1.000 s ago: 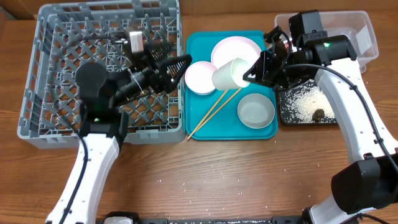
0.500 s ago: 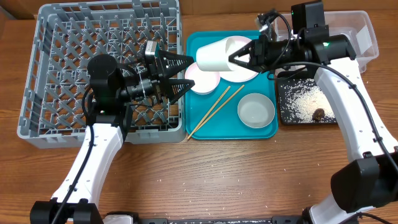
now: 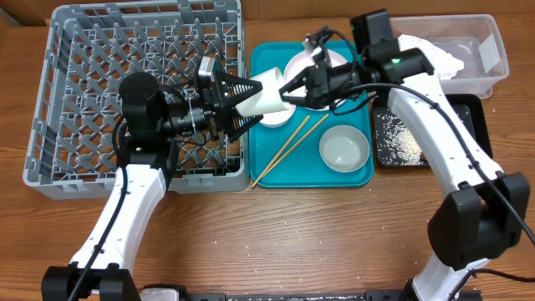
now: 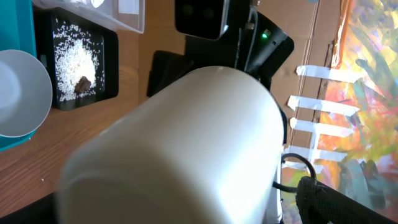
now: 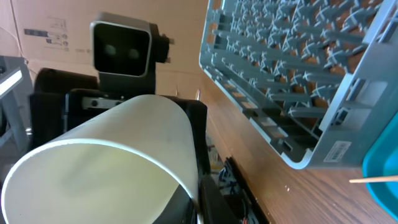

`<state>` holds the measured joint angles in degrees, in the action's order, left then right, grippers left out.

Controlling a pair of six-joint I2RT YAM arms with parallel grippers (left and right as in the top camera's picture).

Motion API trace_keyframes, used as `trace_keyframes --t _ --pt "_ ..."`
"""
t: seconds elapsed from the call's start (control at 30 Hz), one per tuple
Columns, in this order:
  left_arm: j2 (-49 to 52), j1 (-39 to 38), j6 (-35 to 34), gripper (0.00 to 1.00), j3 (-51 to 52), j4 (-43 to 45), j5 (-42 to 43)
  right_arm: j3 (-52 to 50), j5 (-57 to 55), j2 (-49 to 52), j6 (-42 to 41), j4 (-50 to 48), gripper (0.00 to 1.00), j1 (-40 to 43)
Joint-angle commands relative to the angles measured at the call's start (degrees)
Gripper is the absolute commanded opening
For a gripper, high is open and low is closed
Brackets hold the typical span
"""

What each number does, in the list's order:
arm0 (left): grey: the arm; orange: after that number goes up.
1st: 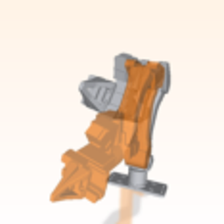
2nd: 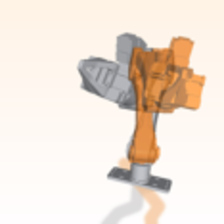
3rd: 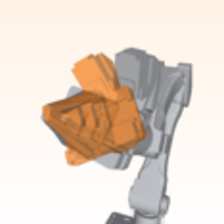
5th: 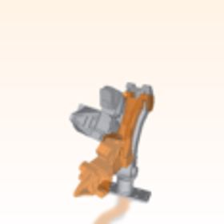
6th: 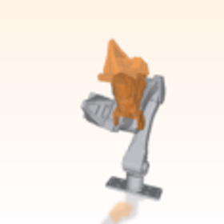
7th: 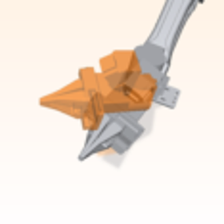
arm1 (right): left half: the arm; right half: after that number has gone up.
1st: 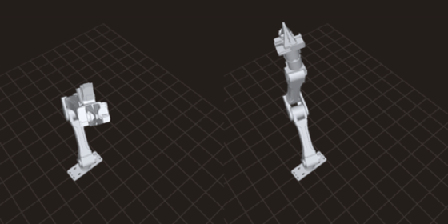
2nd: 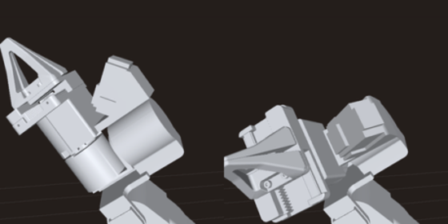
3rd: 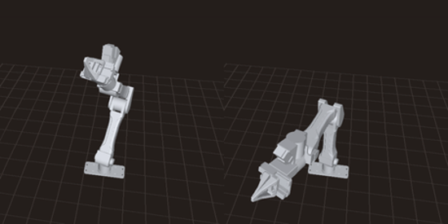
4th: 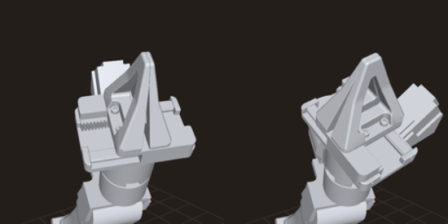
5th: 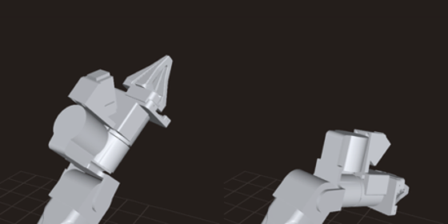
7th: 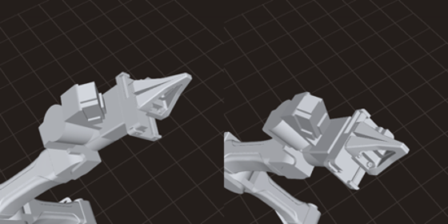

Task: Sort waste into correct bins and load items into the dishwasher
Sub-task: 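Bring left gripper to the cup and grasp it from the right gripper, then release the cup from the right gripper and carry it left over the rack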

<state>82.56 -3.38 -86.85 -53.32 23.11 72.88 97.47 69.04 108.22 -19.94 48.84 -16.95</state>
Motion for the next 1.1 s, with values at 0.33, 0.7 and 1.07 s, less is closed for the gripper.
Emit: trace_keyframes --t 0.33,0.7,1.07 --pt "0.31 0.48 1.11 0.89 -0.81 0.09 0.61 -2.14 1.6 0.24 0.46 0.96 0.04 -0.57" --pt "0.31 0.48 1.14 1.0 -0.81 0.09 0.44 -3.39 8.92 0.24 3.91 0.15 0.04 -0.11" --pt "0.31 0.48 1.14 1.0 -0.81 0.11 1.44 -3.41 3.65 0.24 8.02 1.16 0.04 -0.13"
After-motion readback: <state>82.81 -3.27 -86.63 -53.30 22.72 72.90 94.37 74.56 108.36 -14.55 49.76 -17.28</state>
